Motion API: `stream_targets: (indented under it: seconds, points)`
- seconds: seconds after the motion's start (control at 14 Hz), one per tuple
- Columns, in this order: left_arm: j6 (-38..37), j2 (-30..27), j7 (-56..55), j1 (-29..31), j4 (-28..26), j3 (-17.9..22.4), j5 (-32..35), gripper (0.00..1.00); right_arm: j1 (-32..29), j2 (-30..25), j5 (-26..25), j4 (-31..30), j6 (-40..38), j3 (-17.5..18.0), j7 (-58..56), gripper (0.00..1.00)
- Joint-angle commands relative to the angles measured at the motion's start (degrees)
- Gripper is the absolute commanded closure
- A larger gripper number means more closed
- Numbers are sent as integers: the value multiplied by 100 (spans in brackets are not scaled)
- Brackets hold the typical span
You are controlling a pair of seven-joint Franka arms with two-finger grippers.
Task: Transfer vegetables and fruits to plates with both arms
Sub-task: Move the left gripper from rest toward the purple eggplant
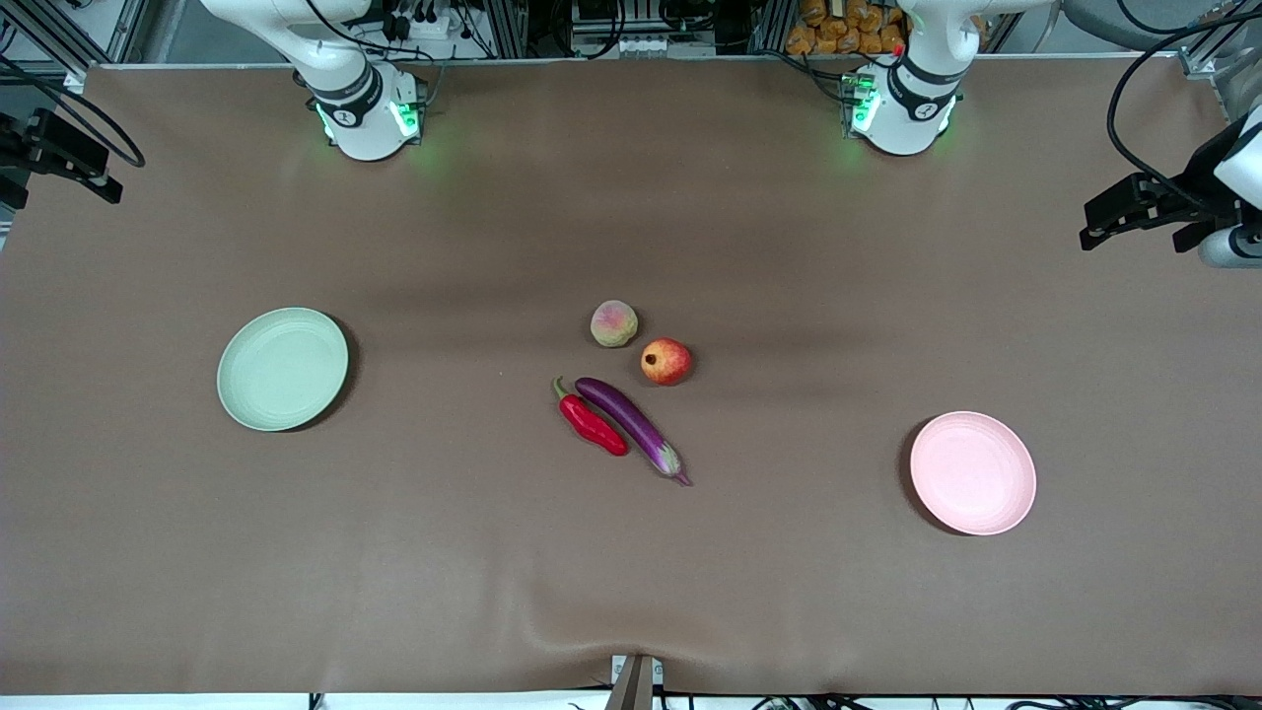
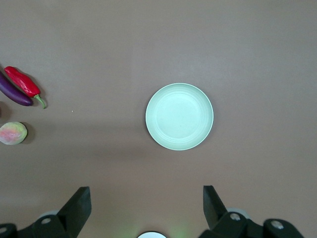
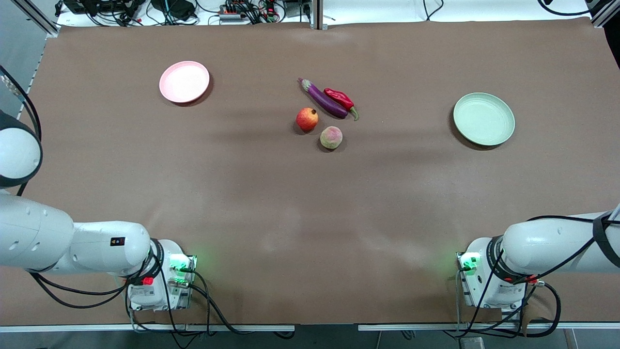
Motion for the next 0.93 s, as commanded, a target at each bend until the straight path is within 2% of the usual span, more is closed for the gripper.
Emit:
stream_targets:
  seconds: [0.0, 0.36, 0.5, 0.86]
  points:
    - [-110, -42, 38, 34, 38, -27, 37, 0, -117, -64, 88, -1, 12, 52, -42, 0]
    - [-101, 2, -40, 34, 73, -27, -58, 0, -240, 190, 88, 157, -136, 79, -42, 0]
    - [-101, 80, -111, 121, 56, 34, -164, 0, -196, 392, 88, 490, -426, 61, -50, 0]
    - [-57, 459, -128, 25, 64, -27, -287, 0, -196, 393, 97, 580, -454, 70, -59, 0]
